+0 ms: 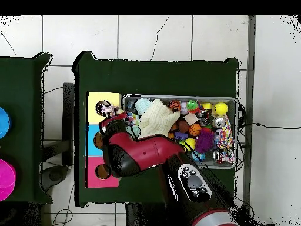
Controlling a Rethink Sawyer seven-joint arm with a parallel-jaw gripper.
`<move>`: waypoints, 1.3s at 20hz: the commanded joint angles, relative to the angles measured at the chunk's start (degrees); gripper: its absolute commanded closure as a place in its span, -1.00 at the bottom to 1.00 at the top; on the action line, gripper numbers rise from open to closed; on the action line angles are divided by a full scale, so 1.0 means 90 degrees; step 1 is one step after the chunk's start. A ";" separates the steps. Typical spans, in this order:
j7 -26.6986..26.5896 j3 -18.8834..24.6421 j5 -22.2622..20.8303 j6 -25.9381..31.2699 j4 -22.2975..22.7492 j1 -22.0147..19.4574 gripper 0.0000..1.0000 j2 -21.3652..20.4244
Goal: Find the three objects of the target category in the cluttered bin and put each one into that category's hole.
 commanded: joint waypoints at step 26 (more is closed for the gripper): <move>0.1622 0.0073 0.1508 -0.2164 -0.0433 0.0846 1.00 0.1591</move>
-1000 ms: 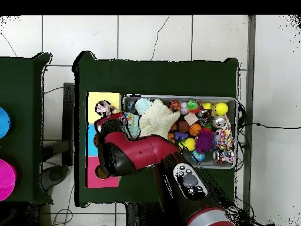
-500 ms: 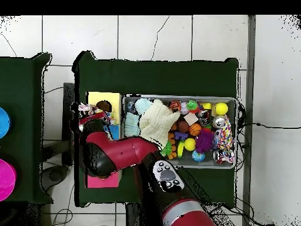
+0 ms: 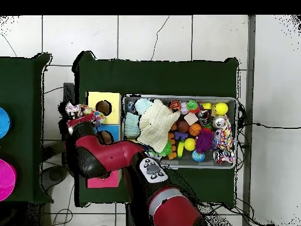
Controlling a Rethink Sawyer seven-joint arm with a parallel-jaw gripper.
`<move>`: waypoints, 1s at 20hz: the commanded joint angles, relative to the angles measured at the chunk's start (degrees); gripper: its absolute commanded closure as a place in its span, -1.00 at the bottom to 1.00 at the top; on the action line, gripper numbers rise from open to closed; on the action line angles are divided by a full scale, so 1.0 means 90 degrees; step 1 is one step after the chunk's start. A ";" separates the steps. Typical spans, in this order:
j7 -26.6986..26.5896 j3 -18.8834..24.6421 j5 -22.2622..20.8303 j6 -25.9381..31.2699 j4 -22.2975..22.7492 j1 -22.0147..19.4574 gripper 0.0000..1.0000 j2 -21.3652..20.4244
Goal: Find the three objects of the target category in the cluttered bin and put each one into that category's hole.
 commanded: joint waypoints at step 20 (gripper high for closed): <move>0.1112 -0.0174 -0.0464 -0.0273 -0.0692 -0.0485 1.00 0.1018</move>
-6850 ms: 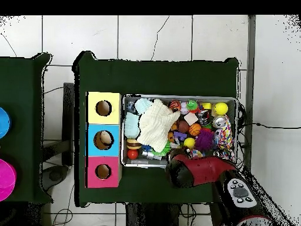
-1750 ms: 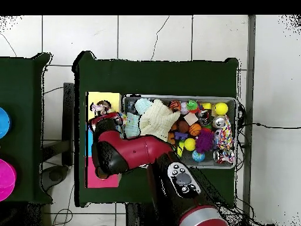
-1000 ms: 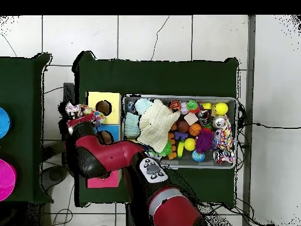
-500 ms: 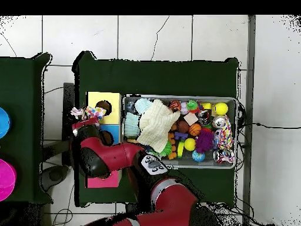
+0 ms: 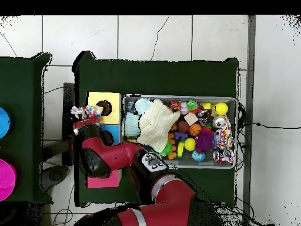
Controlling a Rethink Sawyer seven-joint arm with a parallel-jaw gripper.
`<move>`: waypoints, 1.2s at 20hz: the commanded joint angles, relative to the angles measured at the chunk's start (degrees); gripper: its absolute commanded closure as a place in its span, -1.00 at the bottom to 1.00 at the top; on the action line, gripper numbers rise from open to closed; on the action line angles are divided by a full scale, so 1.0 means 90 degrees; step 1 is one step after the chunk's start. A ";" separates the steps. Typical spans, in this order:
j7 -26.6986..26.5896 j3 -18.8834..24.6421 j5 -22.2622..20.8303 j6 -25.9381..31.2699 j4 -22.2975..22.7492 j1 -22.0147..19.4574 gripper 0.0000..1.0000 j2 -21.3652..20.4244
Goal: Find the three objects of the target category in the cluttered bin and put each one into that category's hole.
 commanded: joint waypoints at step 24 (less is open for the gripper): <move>0.1234 0.0711 -0.0101 0.1608 0.0025 -0.1022 1.00 -0.0585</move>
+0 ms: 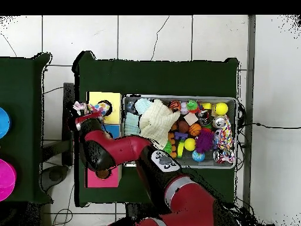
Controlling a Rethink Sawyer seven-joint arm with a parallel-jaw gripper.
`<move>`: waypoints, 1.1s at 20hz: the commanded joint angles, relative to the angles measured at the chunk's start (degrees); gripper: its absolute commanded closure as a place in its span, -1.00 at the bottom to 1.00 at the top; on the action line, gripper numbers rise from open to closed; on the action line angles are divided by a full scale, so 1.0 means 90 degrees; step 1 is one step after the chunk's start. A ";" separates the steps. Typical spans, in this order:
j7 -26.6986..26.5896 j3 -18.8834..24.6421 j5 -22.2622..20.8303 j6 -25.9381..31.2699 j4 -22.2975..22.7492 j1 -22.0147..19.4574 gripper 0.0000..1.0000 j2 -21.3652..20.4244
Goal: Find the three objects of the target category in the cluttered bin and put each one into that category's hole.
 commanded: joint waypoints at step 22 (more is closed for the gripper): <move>0.0895 -0.0340 -0.0589 -0.0141 -0.0030 -0.0563 1.00 0.0660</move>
